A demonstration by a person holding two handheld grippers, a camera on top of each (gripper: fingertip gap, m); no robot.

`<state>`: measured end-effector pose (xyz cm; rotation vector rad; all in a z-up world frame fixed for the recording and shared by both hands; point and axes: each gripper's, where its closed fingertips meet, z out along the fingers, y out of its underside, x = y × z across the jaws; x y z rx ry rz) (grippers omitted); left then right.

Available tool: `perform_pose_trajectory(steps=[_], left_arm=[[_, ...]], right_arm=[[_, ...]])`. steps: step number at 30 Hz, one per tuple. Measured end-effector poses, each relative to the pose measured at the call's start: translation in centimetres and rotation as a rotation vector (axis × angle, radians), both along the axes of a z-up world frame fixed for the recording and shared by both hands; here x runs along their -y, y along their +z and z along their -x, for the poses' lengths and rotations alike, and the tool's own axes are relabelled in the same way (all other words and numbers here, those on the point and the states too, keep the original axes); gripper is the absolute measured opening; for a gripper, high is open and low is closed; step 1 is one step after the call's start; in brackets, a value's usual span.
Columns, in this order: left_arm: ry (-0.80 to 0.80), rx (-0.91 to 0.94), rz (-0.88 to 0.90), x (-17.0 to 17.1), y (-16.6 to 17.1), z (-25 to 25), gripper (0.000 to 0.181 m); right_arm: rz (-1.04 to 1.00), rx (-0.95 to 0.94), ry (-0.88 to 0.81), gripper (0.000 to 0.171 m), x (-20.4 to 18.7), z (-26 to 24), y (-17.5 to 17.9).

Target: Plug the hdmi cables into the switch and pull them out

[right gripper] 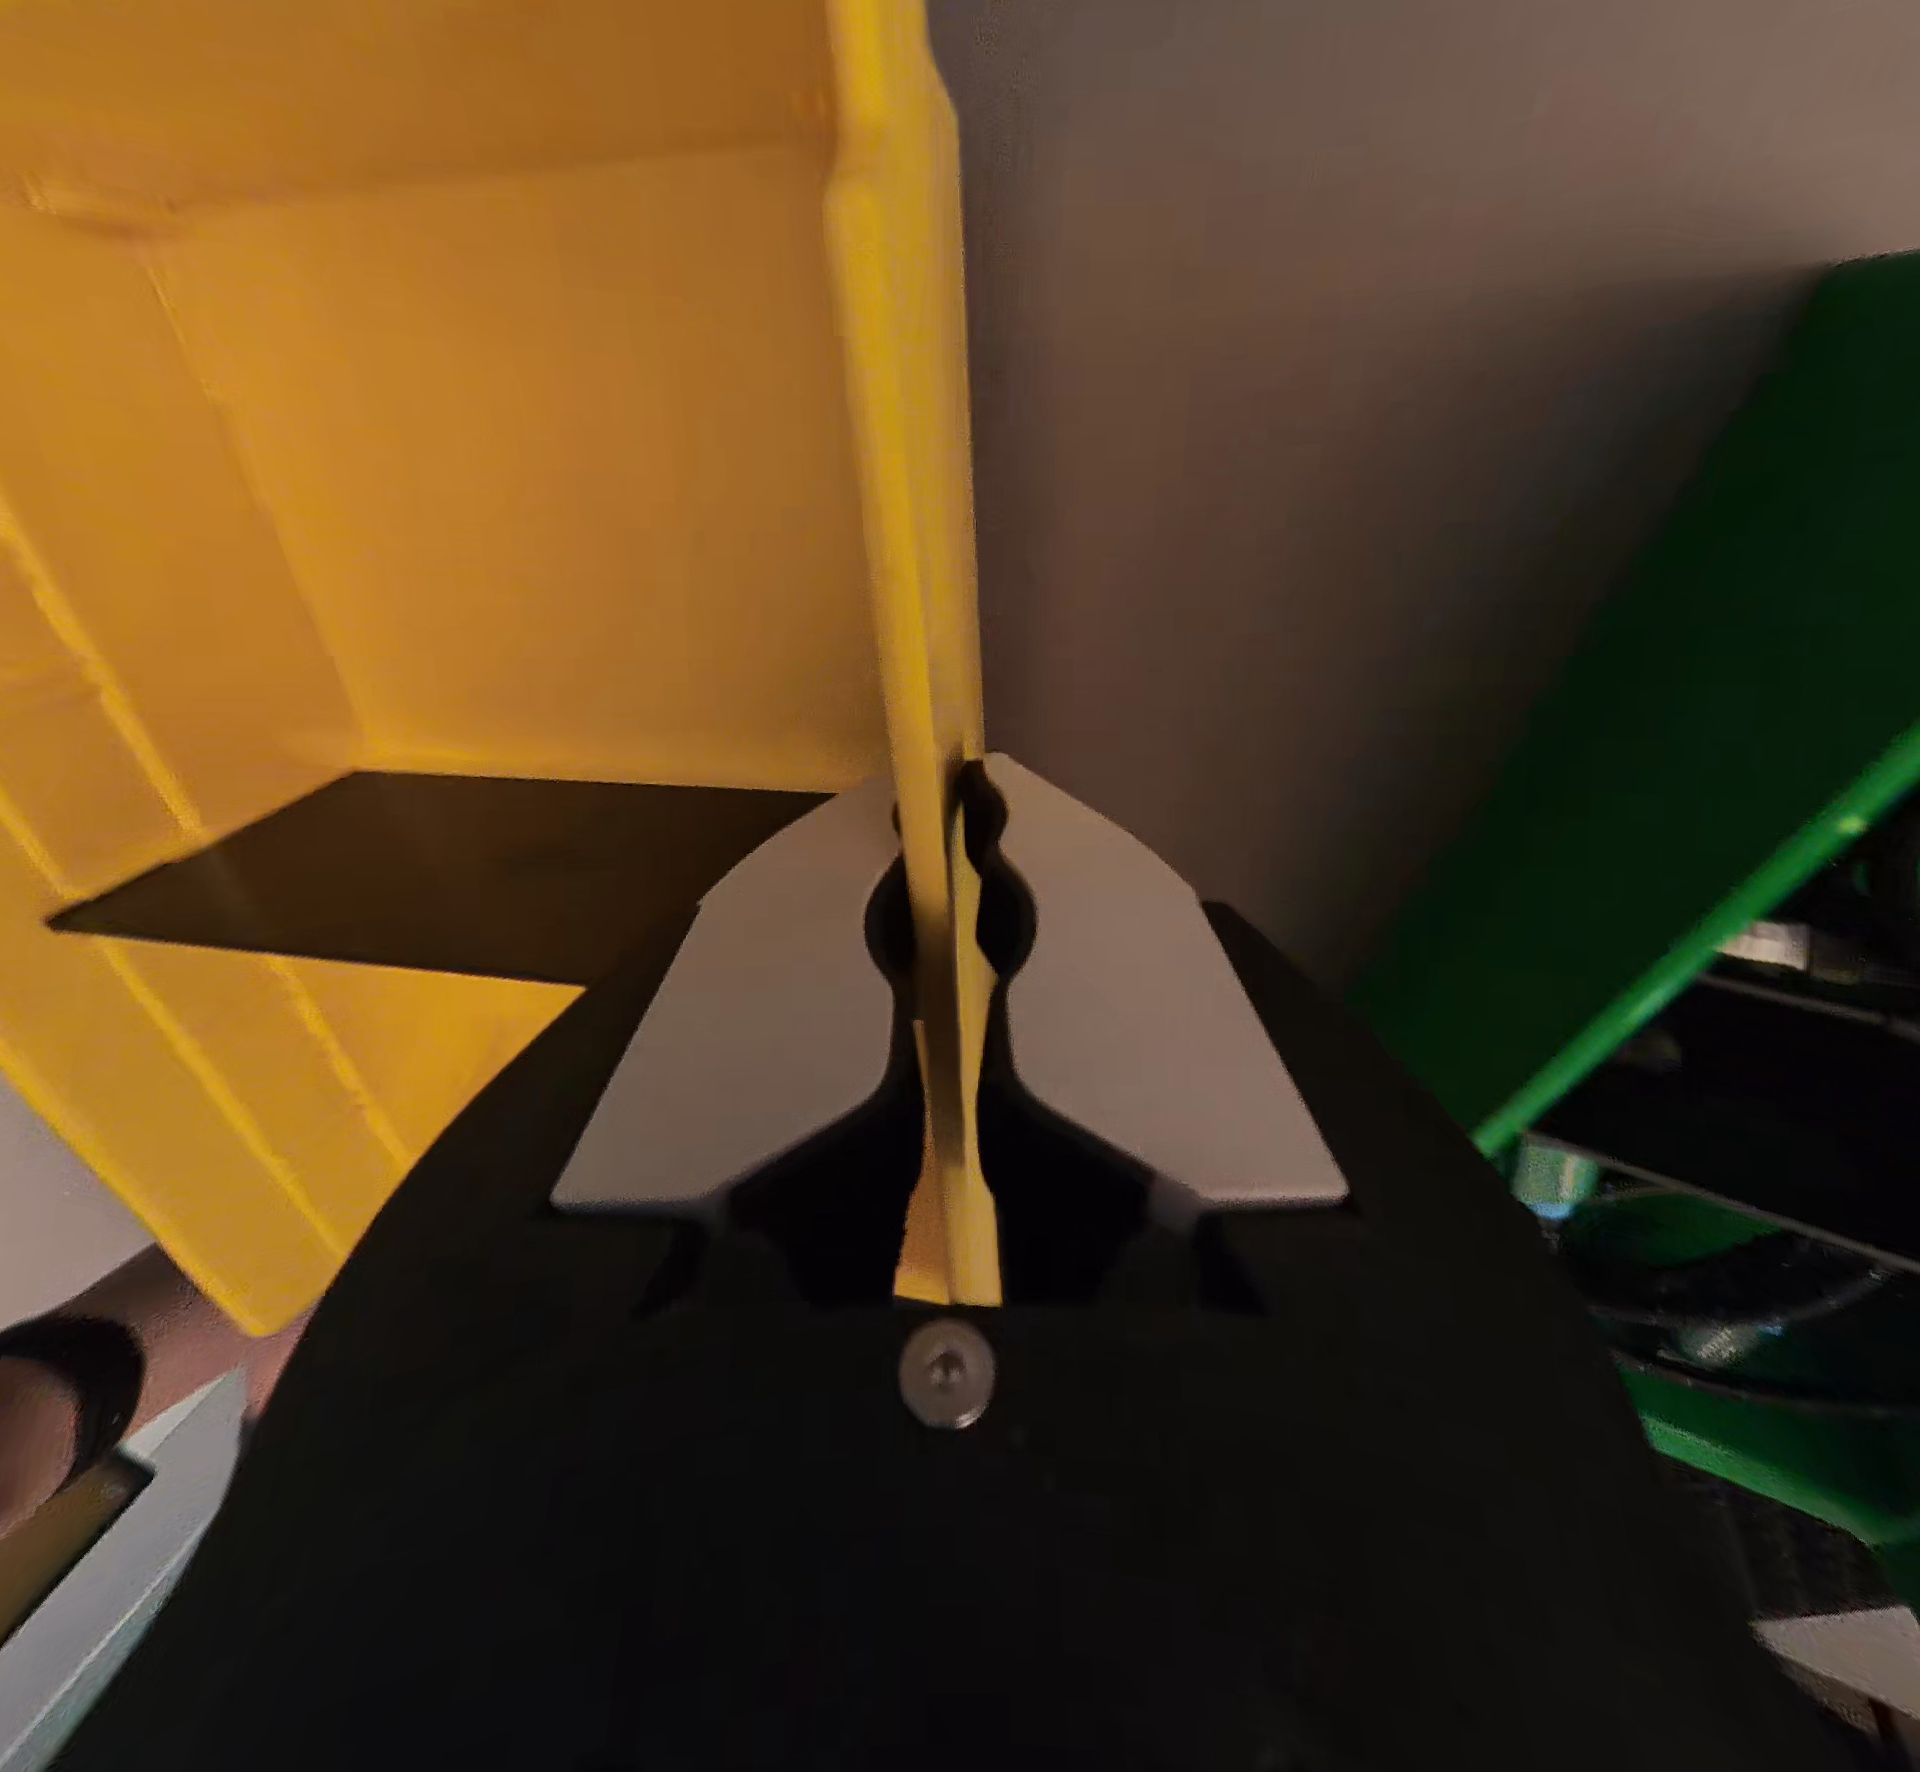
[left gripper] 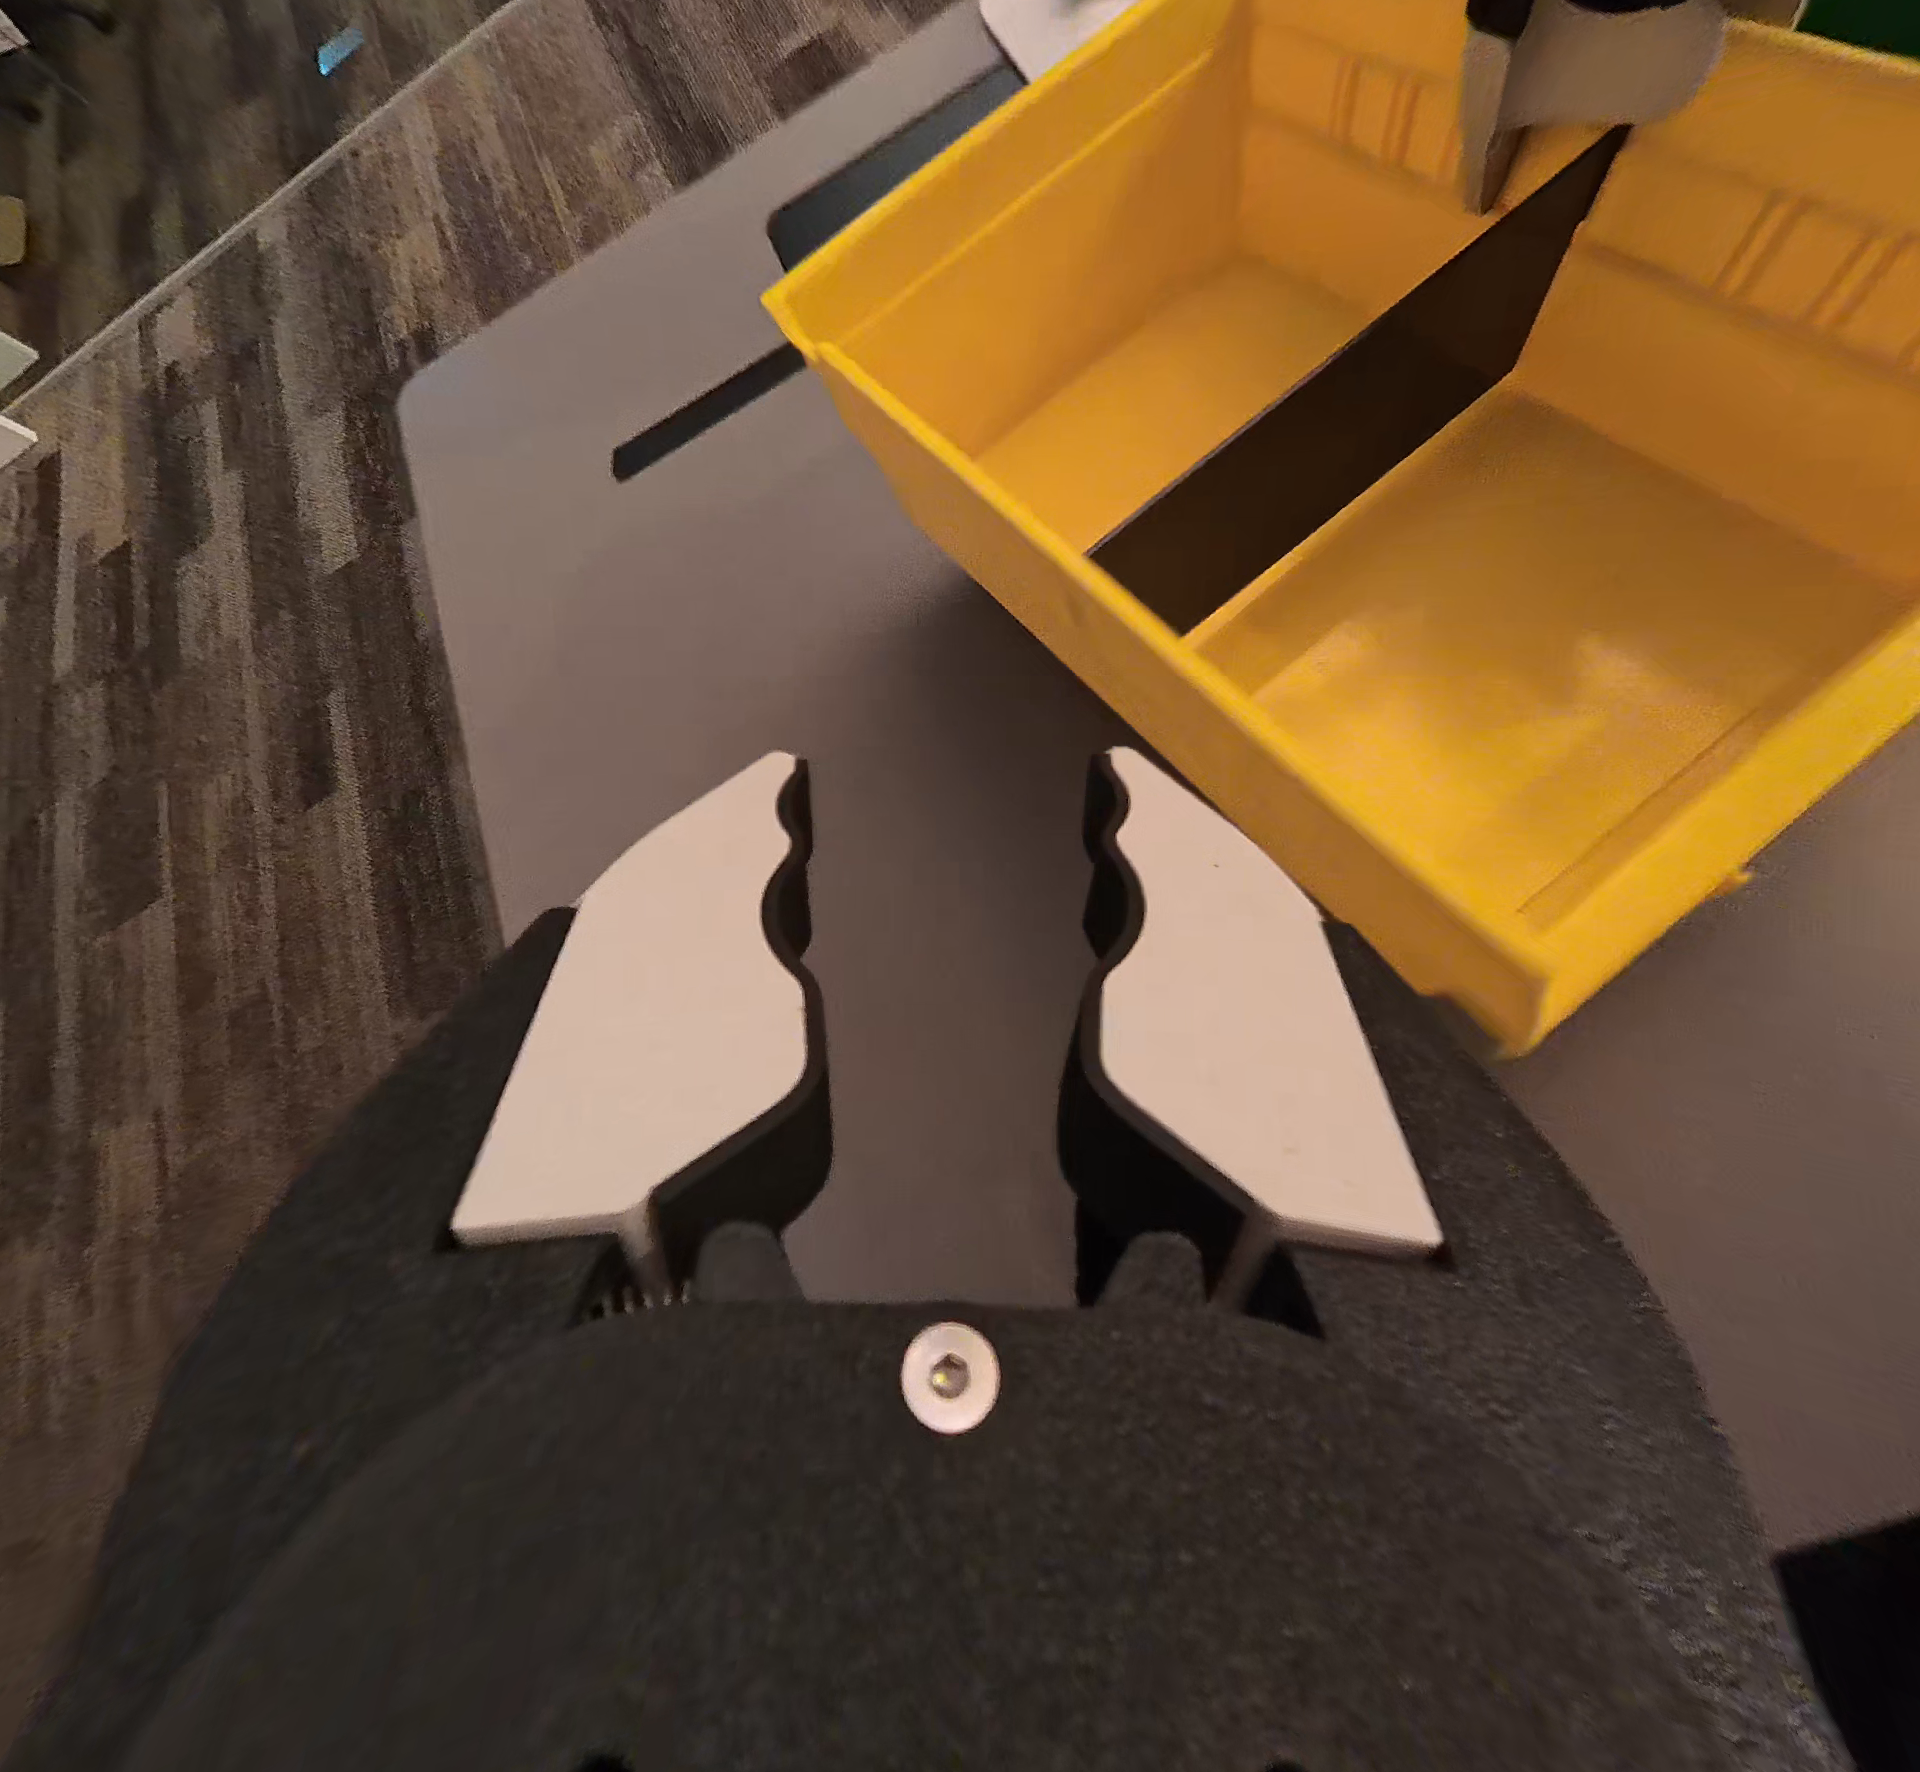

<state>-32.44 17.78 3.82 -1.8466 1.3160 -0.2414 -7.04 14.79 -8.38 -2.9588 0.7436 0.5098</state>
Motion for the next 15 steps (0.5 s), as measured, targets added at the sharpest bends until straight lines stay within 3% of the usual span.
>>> perform_pose_trajectory(steps=[4, 7, 11, 15], left_arm=[[0.032, 0.137, -0.045, 1.1, 5.8, 1.6, 0.052], [-0.013, 0.17, -0.002, 3.2, 7.2, 0.1, 0.049], [-0.205, 0.123, 0.193, 8.4, 3.0, -8.7, 0.053], [-0.327, 0.068, 0.397, 13.8, -2.6, -19.9, 0.058]], right_arm=[[-0.068, -0.014, 0.086, 0.005, 1.1, -2.3, 6.6], [-0.114, 0.05, 0.062, 0.005, 4.8, -7.6, 12.3], [-0.09, 0.184, -0.062, 0.005, 14.5, -17.5, 17.4], [0.026, 0.335, -0.257, 0.005, 27.5, -27.2, 18.2]])
